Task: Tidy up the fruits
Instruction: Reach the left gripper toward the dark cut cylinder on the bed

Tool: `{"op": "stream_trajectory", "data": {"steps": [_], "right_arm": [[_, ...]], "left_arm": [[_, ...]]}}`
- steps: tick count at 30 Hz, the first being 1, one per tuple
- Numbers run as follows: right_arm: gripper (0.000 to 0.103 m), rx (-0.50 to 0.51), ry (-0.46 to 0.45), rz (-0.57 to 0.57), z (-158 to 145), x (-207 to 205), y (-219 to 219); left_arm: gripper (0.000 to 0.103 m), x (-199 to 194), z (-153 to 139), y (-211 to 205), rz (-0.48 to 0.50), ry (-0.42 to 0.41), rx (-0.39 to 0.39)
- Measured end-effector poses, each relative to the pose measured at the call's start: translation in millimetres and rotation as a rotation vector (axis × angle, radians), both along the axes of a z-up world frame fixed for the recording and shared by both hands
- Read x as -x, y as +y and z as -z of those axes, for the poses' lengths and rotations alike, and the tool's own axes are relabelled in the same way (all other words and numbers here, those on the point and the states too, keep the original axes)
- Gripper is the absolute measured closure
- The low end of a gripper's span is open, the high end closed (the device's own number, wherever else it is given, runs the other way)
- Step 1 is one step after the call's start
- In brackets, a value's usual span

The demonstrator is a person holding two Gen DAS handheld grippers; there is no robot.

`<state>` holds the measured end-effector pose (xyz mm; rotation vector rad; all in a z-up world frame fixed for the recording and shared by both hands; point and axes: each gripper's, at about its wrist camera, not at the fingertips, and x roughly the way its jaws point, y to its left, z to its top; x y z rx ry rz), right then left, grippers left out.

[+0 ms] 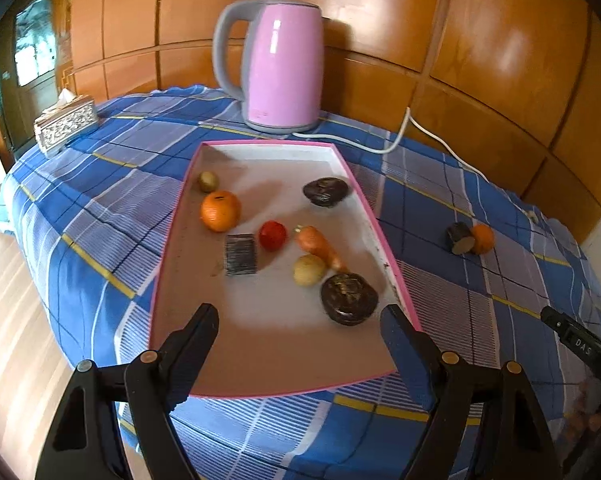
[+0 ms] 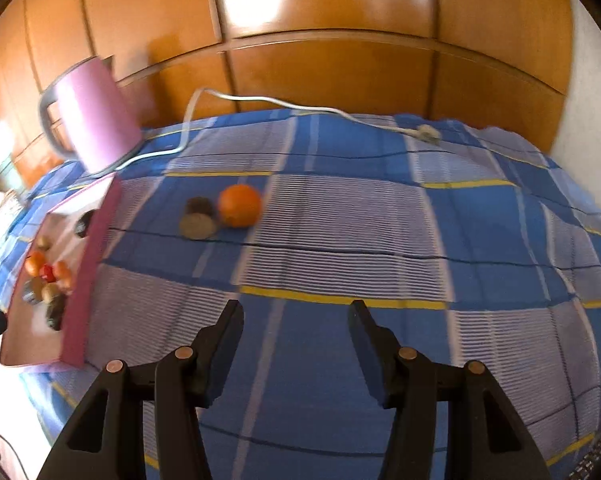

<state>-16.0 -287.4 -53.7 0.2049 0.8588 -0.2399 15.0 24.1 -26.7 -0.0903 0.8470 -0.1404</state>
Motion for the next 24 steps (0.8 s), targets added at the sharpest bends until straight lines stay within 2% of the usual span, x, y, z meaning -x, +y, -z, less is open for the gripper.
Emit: {"op": "stream_trajectory", "data": {"steps": [8,16,21,24], "right_arm": [[0.048,-0.006,0.033,0.132,10.9,19.5,-42.2],[0.048,0.000,0.024,0.197,10.7,34.7,-64.8],[0.048,0.000,0.031,0.241,13.6,41.9,-80.3],[0.048,-0.007,0.039,0.256,16.8,45.9,-87.0]], "left_arm": [[0.020,-9.0,-11.3,-40.5,0.126,-0.030,-0.018],[0.021,-26.7,-15.9,-89.7,0.256,-0.043,-0.045],[0.029,-55.0,-4.3,-117.5,0.316,0.046,0.011],[0.035,-72.9,4.1,-129.9,0.338,0.112,0.074]]}}
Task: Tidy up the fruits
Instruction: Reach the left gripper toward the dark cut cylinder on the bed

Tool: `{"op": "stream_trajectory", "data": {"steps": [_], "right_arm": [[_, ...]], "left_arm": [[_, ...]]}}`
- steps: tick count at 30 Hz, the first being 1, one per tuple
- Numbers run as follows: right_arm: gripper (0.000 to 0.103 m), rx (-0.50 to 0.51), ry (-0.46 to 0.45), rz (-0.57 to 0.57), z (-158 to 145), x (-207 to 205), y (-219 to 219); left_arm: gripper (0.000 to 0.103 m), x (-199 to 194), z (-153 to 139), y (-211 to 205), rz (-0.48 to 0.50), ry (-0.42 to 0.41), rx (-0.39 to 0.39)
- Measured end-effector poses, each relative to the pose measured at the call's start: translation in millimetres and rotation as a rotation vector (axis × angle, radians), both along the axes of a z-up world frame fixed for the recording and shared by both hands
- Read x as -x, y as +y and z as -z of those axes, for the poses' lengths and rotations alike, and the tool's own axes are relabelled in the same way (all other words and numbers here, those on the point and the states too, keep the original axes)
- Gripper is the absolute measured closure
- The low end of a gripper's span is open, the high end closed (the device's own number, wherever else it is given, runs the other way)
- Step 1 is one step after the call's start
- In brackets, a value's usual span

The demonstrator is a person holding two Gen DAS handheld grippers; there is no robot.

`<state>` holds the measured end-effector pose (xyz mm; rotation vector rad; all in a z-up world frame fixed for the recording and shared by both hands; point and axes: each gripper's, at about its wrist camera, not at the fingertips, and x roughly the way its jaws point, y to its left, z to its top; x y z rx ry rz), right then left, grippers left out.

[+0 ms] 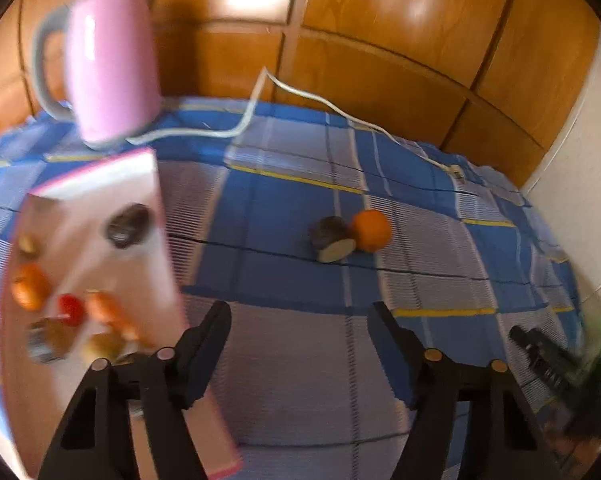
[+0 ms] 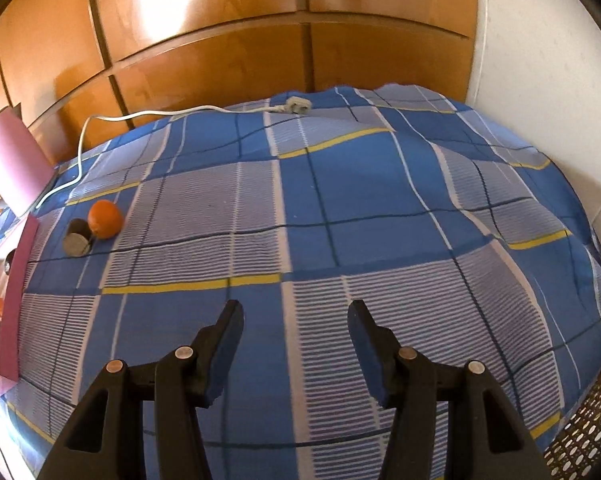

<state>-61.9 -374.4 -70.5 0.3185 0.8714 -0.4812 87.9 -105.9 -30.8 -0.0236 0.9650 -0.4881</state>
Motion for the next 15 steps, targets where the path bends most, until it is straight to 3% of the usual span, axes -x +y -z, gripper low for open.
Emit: {"op": "stream_trajectory", "data": {"steps": [4,9,15], "right_arm": [[0.048,-0.006,0.004,0.011,0.4,1.9,-5.5],[0.048,-0.010,0.002,0.007,-1.0,0.1,-8.1],[0.048,-0.022,0.011,0.010,1.3,-1.1,-13.6]], "left_arm": [[0.043,-26.9,11.3,-11.0,-0.024,0.096,0.068],[0.043,-52.8,14.5,-20.6,-0.075,0.156,0.137],[0.043,-79.7,28.0,-35.4,-0.118,0.233,0.154]]}}
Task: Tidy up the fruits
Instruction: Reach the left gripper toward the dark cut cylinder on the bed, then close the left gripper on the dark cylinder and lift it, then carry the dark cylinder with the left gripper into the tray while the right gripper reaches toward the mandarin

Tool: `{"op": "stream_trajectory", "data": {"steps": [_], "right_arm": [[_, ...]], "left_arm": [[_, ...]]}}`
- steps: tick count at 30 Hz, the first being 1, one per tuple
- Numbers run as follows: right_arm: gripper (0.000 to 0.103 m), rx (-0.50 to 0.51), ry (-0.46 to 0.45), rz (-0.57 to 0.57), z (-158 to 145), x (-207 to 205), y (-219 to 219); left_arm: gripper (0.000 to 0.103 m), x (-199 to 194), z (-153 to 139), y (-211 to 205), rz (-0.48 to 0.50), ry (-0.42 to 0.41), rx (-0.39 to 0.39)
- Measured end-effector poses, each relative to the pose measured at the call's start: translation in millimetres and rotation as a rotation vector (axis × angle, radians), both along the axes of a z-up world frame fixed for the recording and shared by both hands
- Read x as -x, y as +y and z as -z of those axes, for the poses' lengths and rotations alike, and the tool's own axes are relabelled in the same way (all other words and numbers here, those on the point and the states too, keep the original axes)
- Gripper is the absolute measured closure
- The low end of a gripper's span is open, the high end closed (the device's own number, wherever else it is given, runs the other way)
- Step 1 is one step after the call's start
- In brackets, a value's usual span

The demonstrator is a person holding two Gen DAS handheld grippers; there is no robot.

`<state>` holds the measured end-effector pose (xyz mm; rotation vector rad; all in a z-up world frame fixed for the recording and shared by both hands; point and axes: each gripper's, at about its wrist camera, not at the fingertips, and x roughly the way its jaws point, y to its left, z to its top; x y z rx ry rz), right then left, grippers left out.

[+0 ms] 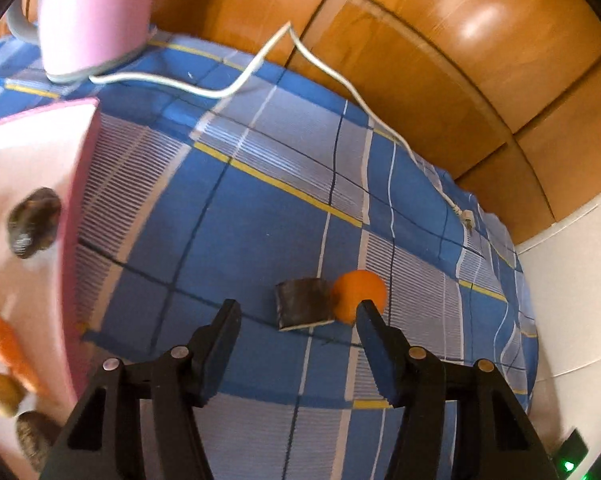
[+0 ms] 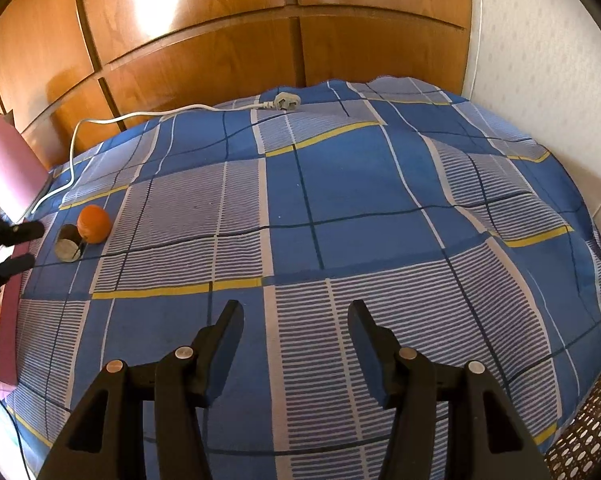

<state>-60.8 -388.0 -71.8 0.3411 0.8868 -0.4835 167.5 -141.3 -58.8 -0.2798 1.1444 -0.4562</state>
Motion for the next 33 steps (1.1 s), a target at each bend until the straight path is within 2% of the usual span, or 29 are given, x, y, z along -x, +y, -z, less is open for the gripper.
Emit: {"op": "stream_trajectory", "data": {"steps": [5,6,7,8,9,19,25,28,33], "right_arm": [[0.048,-0.011,0.005,0.007,2.3,0.4,-5.0],[0.048,-0.012,0.005,0.008,2.9,0.5,-5.8],[0.048,-0.013,0.005,0.009,3.3,0.9,-6.2],[0.048,-0.014,0.005,0.011,3.8,1.1,-6.9],[0.048,-0.017,0.005,0.013,4.3,1.5,-7.9],[0.048,-0.032,0.001,0.024,6.9,3.5,-9.2],[0.048,-0.043,-0.003,0.003,7.1,1.1,-3.5],[0.048,-0.047,-0.002,-0.007,7.6,-0.3,1.3],[0.048,-0.039,-0.006,-0.032,4.2,-2.7,11.2]], "left_arm": [[0.044,-10.4,17.0,-13.8,0.011,0.021,-0.054],[0.048,-10.1,16.7,-14.3,0.018,-0.001,-0.061],[0.059,-9.6,16.7,-15.3,0.033,-0.008,-0.057],[0.065,-8.9,17.8,-15.9,0.054,0.000,-0.026],[0.066,-7.4,17.9,-15.6,0.058,0.003,-0.015],[0.067,36.8,7.3,0.2,0.141,-0.099,-0.072],[0.067,89.4,0.1,3.6,0.246,-0.207,-0.143],[0.067,111.0,7.5,0.6,0.291,-0.249,-0.194],[0.066,118.0,22.4,-3.1,0.300,-0.255,-0.205]]}}
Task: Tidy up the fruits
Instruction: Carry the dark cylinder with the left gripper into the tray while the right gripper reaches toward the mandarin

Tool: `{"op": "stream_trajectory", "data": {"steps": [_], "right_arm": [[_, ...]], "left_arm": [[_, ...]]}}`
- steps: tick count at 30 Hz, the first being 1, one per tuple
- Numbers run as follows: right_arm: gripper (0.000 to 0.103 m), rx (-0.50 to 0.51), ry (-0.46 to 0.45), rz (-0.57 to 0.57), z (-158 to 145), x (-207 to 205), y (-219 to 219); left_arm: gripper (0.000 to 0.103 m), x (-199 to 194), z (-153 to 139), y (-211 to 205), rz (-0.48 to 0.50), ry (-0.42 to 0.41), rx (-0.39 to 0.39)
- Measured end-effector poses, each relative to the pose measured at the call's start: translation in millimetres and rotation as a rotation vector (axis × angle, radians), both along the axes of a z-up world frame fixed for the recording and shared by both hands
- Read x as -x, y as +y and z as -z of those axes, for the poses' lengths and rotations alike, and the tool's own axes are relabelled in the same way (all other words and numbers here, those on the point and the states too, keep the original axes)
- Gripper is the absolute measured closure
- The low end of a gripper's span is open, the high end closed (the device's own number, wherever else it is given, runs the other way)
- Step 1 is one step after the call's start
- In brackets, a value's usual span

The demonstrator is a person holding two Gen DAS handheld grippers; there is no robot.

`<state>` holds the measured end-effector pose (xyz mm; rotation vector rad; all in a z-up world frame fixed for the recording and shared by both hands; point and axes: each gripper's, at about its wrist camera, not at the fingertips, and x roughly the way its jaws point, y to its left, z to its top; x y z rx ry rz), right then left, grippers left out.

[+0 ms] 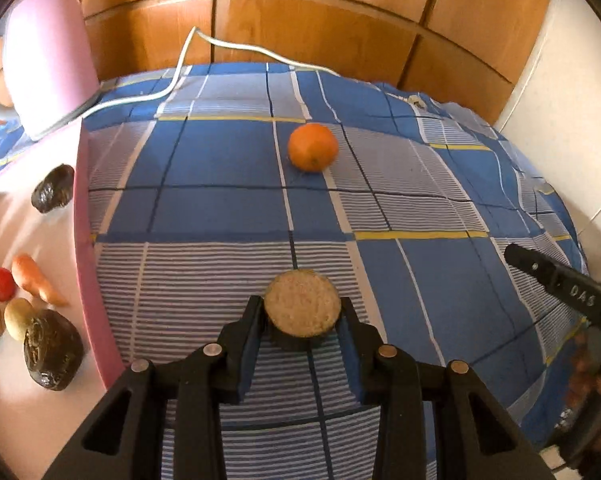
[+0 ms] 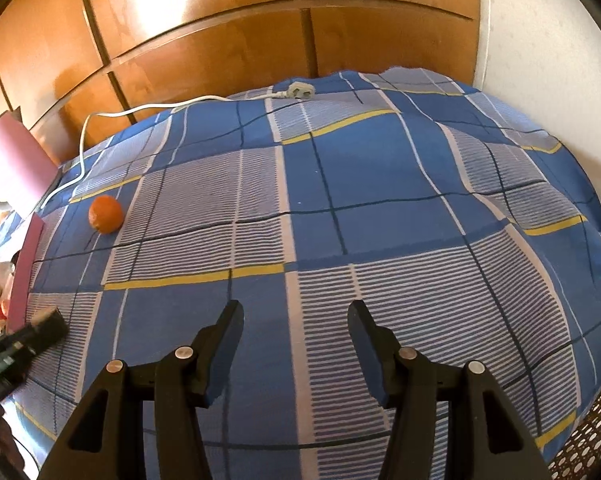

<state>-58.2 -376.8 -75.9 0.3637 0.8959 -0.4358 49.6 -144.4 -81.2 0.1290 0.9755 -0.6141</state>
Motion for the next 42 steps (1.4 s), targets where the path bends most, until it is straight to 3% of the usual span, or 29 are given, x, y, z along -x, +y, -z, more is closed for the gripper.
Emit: {"op": "stream_trajectory", "data": {"steps": [9,15,24,31,42], "right_arm": [[0.048,0.004,-0.021,-0.028,-10.3,-3.2,6.2],[0.048,-0.054,0.001,-0.083,-2.5,-16.9,8.3],[0.044,-0.072,0.025,-0.235,3.7,-63.7,36.7],[0.042,-0.043,-0.020,-0.348,-9.4,-104.8,64.8],[0.041,0.008,-0.001,-0.413,-13.2,-171.3,94.9]], "left_arm": [[0.066,-1.2,-2.9,6.5,-0.004,0.036,0.027],[0.067,8.7,-12.8,19.1,-0.003,0.031,0.063],[0.067,22.8,-28.5,50.5,-0.030,0.033,0.123],[0.067,31.2,-43.8,68.5,-0.044,0.018,0.162],[0.067,31.0,-63.7,105.8,-0.128,-0.006,0.209]]}}
